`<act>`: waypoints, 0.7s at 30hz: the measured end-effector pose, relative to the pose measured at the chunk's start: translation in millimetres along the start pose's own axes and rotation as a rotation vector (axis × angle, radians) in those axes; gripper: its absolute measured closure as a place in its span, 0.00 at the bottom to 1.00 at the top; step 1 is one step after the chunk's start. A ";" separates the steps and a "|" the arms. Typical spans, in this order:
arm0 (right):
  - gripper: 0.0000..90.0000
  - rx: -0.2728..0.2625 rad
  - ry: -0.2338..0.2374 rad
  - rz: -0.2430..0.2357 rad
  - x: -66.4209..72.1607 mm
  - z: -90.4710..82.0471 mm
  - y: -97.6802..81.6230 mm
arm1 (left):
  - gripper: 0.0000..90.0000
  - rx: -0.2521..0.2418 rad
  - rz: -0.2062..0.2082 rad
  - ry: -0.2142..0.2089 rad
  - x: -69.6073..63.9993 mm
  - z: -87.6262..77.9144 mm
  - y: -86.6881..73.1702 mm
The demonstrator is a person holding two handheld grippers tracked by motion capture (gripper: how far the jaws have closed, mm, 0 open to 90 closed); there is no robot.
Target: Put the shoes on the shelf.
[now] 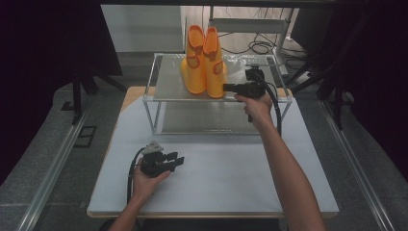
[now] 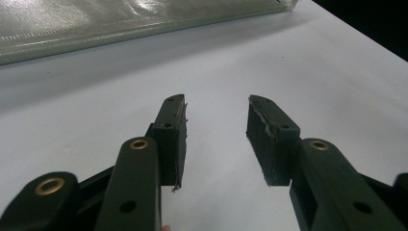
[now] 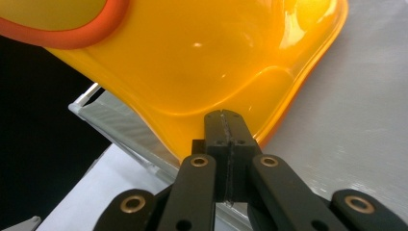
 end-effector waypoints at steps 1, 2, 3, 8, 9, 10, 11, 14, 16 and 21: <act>1.00 0.001 0.007 0.001 2.4 1.6 0.0 | 0.65 0.000 -0.001 0.000 0.3 -0.3 0.0; 1.00 0.000 0.007 -0.003 4.8 2.6 0.0 | 0.65 -0.001 -0.002 -0.001 0.4 -0.6 0.0; 1.00 0.000 0.006 -0.010 6.3 3.2 -0.2 | 0.65 0.000 0.000 0.000 0.4 -0.8 -0.1; 1.00 -0.010 -0.014 -0.012 0.1 -0.6 1.1 | 0.65 0.003 0.003 0.002 0.5 -1.3 -0.3; 1.00 -0.011 -0.013 -0.012 -0.8 -1.6 1.2 | 0.65 0.003 0.003 0.002 0.4 -1.2 -0.3; 1.00 -0.014 -0.011 -0.012 -0.8 -2.3 1.3 | 0.65 0.002 0.003 0.002 0.3 -1.3 -0.2; 1.00 -0.014 -0.015 -0.018 -1.3 -2.7 1.1 | 0.65 0.001 0.004 0.003 0.2 -1.4 -0.1; 1.00 -0.016 -0.019 -0.028 -2.2 -3.7 0.2 | 0.65 0.000 0.003 0.004 0.4 -2.0 0.1; 1.00 -0.019 -0.025 -0.035 -3.0 -4.9 -1.1 | 0.65 -0.001 0.003 0.005 0.6 -2.2 0.1; 1.00 -0.020 -0.001 -0.059 1.7 -10.1 -8.4 | 0.65 0.001 0.004 0.005 0.4 -1.8 -0.1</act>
Point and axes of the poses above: each handheld gripper's, and its own axes: z roughly forward along the jaws, y roughly out of its top, x roughly to its left, the point moved 9 cm from there along z, roughly forward along the jaws, and after that the axes turned 15 degrees about -y, right-handed, at the moved point
